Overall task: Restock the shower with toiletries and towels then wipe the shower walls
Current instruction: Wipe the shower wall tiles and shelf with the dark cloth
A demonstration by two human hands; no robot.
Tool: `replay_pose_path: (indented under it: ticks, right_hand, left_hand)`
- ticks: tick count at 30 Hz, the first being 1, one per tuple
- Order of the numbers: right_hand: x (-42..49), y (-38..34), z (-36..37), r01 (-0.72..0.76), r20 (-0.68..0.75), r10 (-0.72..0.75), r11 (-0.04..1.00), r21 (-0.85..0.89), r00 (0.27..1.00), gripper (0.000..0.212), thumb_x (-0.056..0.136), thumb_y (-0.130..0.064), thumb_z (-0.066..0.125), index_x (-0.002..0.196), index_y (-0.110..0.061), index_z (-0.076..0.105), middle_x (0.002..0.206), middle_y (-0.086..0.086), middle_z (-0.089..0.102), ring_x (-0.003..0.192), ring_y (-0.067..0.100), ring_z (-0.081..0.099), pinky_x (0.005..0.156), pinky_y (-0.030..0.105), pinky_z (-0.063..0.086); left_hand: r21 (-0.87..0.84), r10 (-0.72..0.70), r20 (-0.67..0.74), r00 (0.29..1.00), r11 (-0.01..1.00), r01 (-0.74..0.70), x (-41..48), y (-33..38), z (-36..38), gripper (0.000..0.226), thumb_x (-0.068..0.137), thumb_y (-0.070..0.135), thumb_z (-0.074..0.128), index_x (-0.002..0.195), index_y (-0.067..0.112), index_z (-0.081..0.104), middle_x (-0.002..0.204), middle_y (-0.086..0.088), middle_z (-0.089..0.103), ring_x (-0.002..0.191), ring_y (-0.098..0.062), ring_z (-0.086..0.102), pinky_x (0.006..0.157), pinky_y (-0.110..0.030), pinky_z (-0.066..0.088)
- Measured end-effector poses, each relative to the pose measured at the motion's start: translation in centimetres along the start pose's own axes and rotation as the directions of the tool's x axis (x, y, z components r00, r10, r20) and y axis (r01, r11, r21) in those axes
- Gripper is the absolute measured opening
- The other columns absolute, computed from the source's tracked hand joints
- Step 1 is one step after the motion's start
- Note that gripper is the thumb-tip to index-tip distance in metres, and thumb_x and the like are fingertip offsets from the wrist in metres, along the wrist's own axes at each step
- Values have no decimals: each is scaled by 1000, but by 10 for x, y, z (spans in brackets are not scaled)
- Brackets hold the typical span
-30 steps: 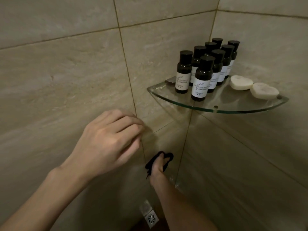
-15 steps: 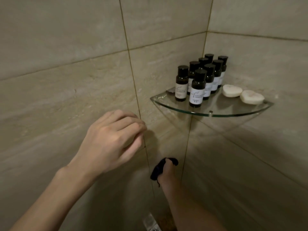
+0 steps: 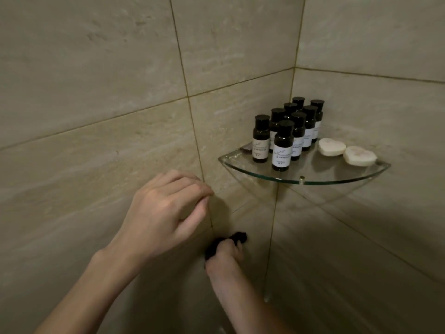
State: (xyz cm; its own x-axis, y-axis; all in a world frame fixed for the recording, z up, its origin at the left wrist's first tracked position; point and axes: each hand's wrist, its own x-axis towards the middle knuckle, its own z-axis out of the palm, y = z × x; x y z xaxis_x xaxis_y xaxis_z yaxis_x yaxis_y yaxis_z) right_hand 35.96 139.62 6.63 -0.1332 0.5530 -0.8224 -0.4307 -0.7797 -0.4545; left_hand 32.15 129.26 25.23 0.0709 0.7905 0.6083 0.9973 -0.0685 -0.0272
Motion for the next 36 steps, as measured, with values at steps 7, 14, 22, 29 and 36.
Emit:
replay_pose_path:
  ticks: [7, 14, 22, 29, 36]
  right_hand:
    - [-87, -100, 3, -72, 505, -83, 957, 280, 859, 28, 104, -22, 44, 123, -13, 63, 102, 18, 73, 95, 29, 67, 75, 39, 55]
    - [-128, -156, -13, -162, 696, -189, 900, 405, 693, 37, 102, -19, 39, 122, 0, 63, 111, 27, 72, 111, 38, 65, 103, 48, 48]
    - [-127, -177, -71, -238, 715, -214, 847, 476, 666, 48, 106, -30, 28, 134, -3, 57, 122, 27, 68, 120, 40, 62, 110, 54, 41]
    - [-136, -234, -135, -171, 649, -385, 762, 625, 656, 67, 101, -49, 32, 141, 2, 48, 129, 35, 60, 125, 52, 54, 102, 62, 41]
    - [-147, -241, -137, -75, 633, -434, 785, 615, 640, 74, 100, -52, 33, 146, 6, 38, 135, 40, 52, 132, 52, 46, 119, 57, 25]
  left_hand:
    - [-74, 17, -117, 993, 997, -26, 30, 14, 11, 18, 97, 19, 59, 104, 14, 75, 107, 4, 72, 102, -19, 65, 83, -39, 54]
    - [-111, -173, -255, 951, 983, 149, 46, 30, 20, 16, 94, 15, 59, 104, 13, 71, 107, 4, 71, 103, -17, 64, 84, -34, 53]
    - [-166, -356, -116, 927, 927, 335, 40, 43, 44, 42, 103, 47, 36, 130, 23, 57, 124, 6, 63, 119, -9, 53, 87, -24, 39]
    - [-267, -364, -267, 892, 918, 295, 41, 49, 76, 47, 104, 43, 33, 117, 12, 66, 116, -1, 66, 115, -18, 53, 89, -21, 34]
    - [-342, -380, -357, 853, 903, 259, 39, 49, 93, 45, 102, 32, 38, 114, 3, 69, 117, -10, 68, 117, -29, 56, 99, -28, 38]
